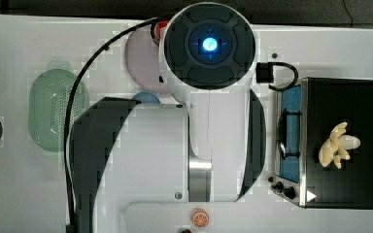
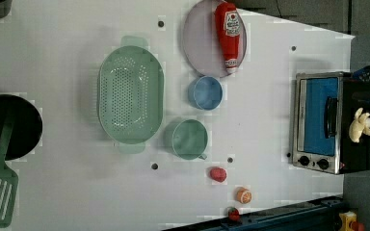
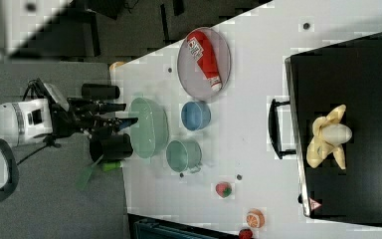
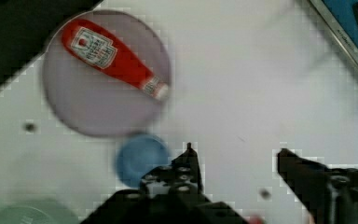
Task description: Pick banana from oven and place on table.
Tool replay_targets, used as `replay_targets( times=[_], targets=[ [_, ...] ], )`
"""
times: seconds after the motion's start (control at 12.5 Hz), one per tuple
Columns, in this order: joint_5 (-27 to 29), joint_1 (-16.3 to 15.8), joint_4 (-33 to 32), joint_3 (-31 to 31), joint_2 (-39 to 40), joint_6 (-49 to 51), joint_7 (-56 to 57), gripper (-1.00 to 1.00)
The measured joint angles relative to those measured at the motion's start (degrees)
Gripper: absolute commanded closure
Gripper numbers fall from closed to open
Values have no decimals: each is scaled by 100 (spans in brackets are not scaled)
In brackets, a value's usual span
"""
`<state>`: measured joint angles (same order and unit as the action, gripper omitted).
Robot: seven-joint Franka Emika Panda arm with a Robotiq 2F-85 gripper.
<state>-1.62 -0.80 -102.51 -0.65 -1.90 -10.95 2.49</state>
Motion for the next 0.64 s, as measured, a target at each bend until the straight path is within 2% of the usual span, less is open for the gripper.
replay_targets(
  times=[0.24,0.4,0.64],
  targets=[
    [-104,168,-1488,-72,-1821,1468,-186,-99],
    [-131,160,-1611,-226,-2689,1416,-215,-100],
    [-138,119,-1041,-423,-3061,900,-367,-100]
  ],
)
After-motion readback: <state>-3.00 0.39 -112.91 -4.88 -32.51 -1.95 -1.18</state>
